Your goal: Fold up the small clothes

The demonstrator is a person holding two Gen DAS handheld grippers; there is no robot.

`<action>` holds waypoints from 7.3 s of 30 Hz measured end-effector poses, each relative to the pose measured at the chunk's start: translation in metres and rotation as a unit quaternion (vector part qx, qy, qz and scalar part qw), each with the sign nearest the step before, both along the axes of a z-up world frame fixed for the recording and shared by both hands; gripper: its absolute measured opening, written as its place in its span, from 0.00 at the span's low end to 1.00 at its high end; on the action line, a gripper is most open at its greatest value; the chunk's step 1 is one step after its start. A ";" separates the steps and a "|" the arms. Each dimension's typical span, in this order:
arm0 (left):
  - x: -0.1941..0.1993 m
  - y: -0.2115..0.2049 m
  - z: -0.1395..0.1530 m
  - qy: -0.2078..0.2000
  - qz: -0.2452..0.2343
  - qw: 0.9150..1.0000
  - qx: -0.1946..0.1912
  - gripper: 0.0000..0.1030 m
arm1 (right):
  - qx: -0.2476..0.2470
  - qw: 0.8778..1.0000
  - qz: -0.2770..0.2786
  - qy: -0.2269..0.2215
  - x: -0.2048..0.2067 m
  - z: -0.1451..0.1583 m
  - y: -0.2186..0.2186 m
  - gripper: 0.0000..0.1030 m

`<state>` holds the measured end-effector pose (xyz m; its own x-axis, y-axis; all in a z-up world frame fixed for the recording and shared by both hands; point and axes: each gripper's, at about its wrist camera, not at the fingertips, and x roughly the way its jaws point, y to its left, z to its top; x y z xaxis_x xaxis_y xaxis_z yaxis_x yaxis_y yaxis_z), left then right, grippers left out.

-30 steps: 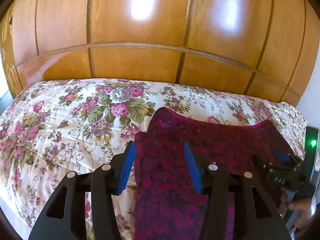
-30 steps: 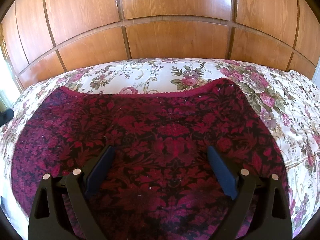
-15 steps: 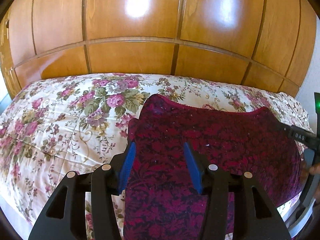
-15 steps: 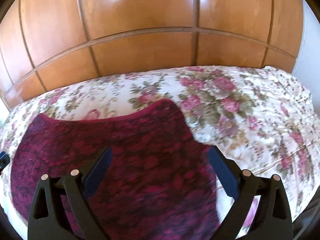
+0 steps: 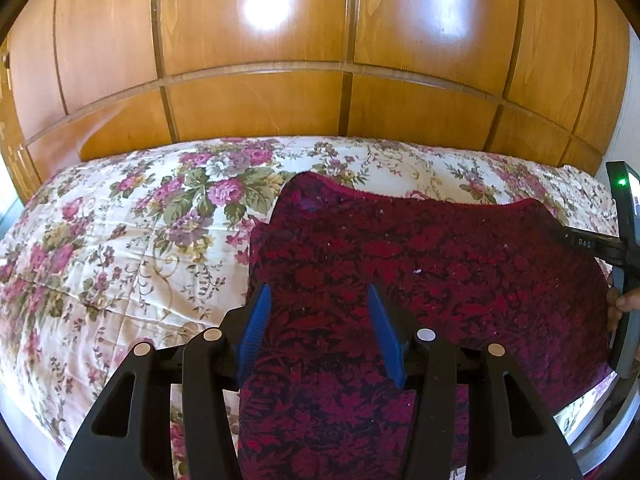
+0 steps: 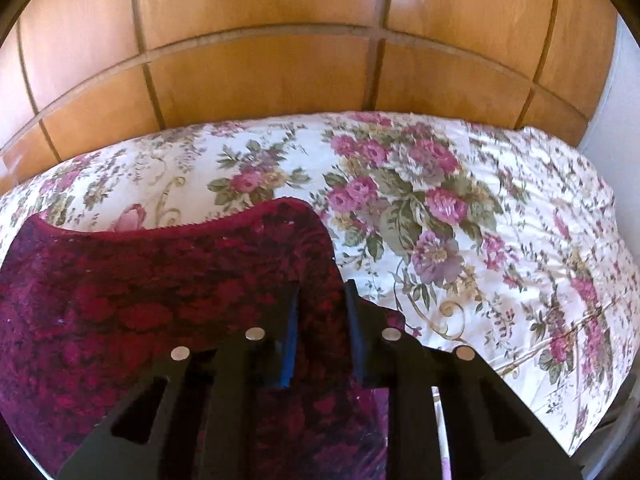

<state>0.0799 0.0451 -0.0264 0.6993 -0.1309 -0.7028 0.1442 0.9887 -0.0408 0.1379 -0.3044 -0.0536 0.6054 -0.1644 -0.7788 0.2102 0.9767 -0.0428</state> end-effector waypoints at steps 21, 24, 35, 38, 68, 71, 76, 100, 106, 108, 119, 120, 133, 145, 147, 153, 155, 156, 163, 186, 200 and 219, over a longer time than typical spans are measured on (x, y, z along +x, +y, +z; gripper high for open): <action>-0.019 -0.035 -0.013 0.052 -0.072 0.991 -0.103 0.48 | 0.362 0.932 -0.014 0.025 -0.097 -0.041 -0.078 0.98; -0.019 -0.045 -0.013 0.048 -0.081 0.991 -0.098 0.48 | 0.400 0.917 0.002 0.010 -0.116 -0.046 -0.076 0.98; -0.014 -0.060 -0.028 0.051 -0.076 0.994 -0.061 0.48 | 0.398 0.914 0.074 0.038 -0.121 -0.045 -0.026 0.66; -0.013 -0.059 -0.029 0.052 -0.076 0.994 -0.063 0.48 | 0.402 0.911 0.085 0.031 -0.125 -0.034 -0.019 0.53; -0.024 0.146 -0.002 0.033 -0.007 0.954 -0.296 0.48 | 0.077 0.938 0.338 -0.028 -0.094 0.075 0.251 0.35; -0.025 0.164 0.010 0.025 -0.021 0.941 -0.336 0.57 | 0.021 0.924 0.381 -0.021 -0.111 0.052 0.292 0.34; -0.012 0.163 0.022 0.027 -0.049 0.921 -0.385 0.62 | -0.068 0.910 0.407 -0.040 -0.128 0.030 0.322 0.34; 0.030 0.105 0.024 0.078 -0.108 0.952 -0.276 0.18 | 0.218 0.900 0.370 -0.079 -0.125 0.076 0.180 0.86; 0.004 0.124 0.007 0.071 -0.059 0.956 -0.278 0.18 | 0.179 0.915 0.355 -0.059 -0.079 0.058 0.207 0.72; -0.005 0.124 0.001 0.060 -0.036 0.966 -0.248 0.18 | 0.148 0.924 0.349 -0.045 -0.062 0.039 0.231 0.72; -0.006 0.119 -0.009 0.052 0.003 0.987 -0.155 0.27 | 0.055 0.934 0.351 -0.040 -0.064 0.017 0.263 0.84; -0.008 0.119 -0.007 0.047 0.002 0.987 -0.153 0.27 | 0.079 0.931 0.354 -0.036 -0.062 0.024 0.257 0.84; -0.009 0.107 -0.002 0.028 0.026 0.994 -0.099 0.40 | 0.052 0.958 0.282 0.024 0.035 0.019 0.282 0.82; -0.019 0.100 0.000 0.013 0.040 0.997 -0.061 0.50 | 0.097 0.958 0.267 -0.027 0.009 0.031 0.254 0.97; -0.020 0.100 0.000 0.012 0.044 0.997 -0.057 0.55 | 0.114 0.959 0.260 -0.028 0.005 0.031 0.243 0.98; -0.022 0.100 -0.001 0.013 0.046 0.998 -0.049 0.59 | 0.166 0.953 0.251 -0.024 -0.007 0.023 0.207 0.98; -0.022 0.100 -0.001 0.012 0.047 0.998 -0.044 0.61 | 0.197 0.947 0.253 -0.015 -0.011 0.015 0.192 0.98; -0.022 0.100 -0.002 0.014 0.046 0.998 -0.045 0.62 | 0.211 0.944 0.253 -0.010 -0.014 0.011 0.186 0.98; -0.017 0.108 -0.013 0.036 0.031 0.997 -0.066 0.72 | 0.348 0.899 0.264 0.035 -0.022 -0.027 0.155 0.98; -0.006 0.169 -0.074 0.093 0.010 0.947 -0.308 0.76 | 0.497 0.800 0.329 0.067 0.005 -0.068 0.187 0.98; 0.032 0.082 -0.019 0.047 -0.107 0.924 -0.364 0.62 | 0.425 0.834 0.344 -0.069 -0.033 0.039 0.134 0.78; 0.138 -0.256 -0.007 0.087 -0.273 0.952 -0.108 0.59 | 0.417 0.900 0.004 -0.123 -0.084 -0.068 -0.129 0.94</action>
<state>0.2175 -0.2105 -0.0331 0.3610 -0.5966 -0.7168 0.6069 0.7338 -0.3052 0.0541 -0.4334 -0.1212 0.7758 0.4201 -0.4709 0.1064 0.6485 0.7538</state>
